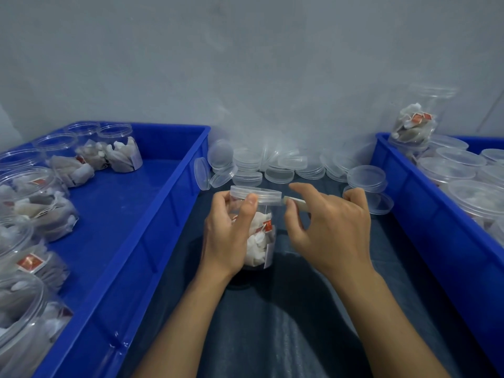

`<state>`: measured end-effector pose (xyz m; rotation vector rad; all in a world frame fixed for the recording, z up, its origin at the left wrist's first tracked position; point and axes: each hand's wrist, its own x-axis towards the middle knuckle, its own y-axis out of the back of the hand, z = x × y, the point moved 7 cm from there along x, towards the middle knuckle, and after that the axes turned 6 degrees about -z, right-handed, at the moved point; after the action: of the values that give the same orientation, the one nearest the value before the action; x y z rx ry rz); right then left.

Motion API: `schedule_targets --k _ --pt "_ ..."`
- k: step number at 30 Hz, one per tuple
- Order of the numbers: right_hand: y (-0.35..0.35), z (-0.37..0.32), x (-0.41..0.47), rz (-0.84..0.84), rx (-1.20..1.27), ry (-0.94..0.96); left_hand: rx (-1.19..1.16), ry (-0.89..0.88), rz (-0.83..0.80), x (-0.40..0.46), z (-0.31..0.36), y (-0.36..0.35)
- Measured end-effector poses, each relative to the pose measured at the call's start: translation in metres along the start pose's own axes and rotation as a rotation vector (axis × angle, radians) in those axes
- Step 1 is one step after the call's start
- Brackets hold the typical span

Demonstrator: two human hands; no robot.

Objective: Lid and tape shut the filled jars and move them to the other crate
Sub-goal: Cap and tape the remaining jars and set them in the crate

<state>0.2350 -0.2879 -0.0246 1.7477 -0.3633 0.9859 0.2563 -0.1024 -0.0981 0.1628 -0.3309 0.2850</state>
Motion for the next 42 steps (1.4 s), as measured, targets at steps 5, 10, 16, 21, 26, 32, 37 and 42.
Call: schedule_targets --k 5,10,16,21,26,32,37,42 --pt "-0.001 0.001 0.0 -0.031 0.015 -0.021 -0.058 0.036 -0.021 0.0 -0.005 -0.004" --pt "-0.003 0.003 -0.001 -0.079 0.021 -0.037 -0.038 0.044 -0.054 0.0 -0.006 -0.005" --pt "-0.005 0.001 -0.003 -0.086 0.035 -0.019 0.031 0.057 -0.111 -0.003 0.001 -0.008" --pt "-0.005 0.002 -0.005 -0.096 0.031 -0.025 0.178 0.063 -0.108 -0.004 0.014 -0.006" --pt "-0.008 -0.001 -0.005 -0.132 0.054 -0.071 0.065 0.101 -0.145 -0.007 0.015 -0.009" --pt "-0.014 0.007 -0.005 -0.263 0.183 -0.119 0.041 0.083 -0.1 -0.008 0.012 -0.011" --pt "-0.025 0.013 -0.008 -0.415 0.37 -0.14 -0.018 0.085 -0.041 -0.005 0.009 -0.004" --pt "-0.024 0.018 -0.01 -0.424 0.247 -0.126 -0.043 0.097 -0.067 -0.001 0.004 -0.001"
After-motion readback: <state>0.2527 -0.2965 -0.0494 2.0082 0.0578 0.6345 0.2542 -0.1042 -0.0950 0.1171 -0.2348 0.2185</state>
